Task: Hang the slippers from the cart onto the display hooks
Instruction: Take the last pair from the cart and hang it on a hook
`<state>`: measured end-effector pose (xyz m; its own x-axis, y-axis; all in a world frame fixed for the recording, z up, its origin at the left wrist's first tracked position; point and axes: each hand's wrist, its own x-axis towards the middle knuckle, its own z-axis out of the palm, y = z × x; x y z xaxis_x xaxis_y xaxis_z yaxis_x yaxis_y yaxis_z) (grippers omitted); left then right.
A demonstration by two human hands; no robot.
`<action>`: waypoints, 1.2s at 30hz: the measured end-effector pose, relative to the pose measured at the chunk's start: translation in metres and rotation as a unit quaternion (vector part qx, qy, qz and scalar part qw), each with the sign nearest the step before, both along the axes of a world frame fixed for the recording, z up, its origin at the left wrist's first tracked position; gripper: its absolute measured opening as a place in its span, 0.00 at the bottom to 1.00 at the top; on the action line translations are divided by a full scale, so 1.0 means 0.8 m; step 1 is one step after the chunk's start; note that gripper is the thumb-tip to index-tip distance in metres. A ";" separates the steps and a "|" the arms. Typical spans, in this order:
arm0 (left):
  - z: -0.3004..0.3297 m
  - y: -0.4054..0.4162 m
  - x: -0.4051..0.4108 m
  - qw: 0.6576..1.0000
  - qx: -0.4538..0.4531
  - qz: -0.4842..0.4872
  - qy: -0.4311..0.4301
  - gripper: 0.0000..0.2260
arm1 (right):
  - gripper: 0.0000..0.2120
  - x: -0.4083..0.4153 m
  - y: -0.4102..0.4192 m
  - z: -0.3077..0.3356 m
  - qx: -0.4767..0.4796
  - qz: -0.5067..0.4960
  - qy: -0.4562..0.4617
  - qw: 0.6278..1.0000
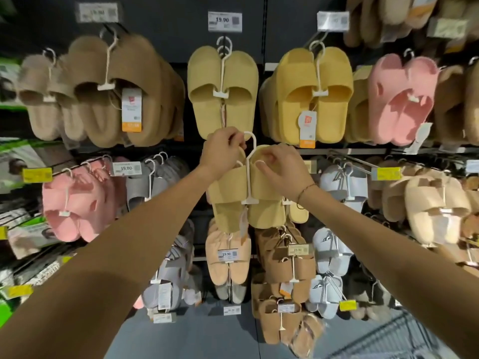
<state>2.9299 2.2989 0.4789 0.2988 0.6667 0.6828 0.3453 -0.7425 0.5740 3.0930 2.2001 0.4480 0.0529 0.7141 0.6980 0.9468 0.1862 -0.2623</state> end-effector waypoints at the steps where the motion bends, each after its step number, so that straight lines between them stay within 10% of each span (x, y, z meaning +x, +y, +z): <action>1: -0.001 0.002 0.002 1.000 -0.010 -0.010 -0.004 0.13 | 0.14 -0.003 0.004 0.002 0.005 0.002 0.015 1.000; 22: -0.242 -0.005 -0.056 0.984 -0.127 -0.018 0.125 0.11 | 0.18 -0.062 0.047 -0.170 -0.205 -0.072 0.281 0.935; 36: -0.229 0.146 -0.034 0.977 -0.190 -0.017 0.096 0.10 | 0.16 -0.034 0.215 -0.174 -0.176 -0.037 0.413 0.893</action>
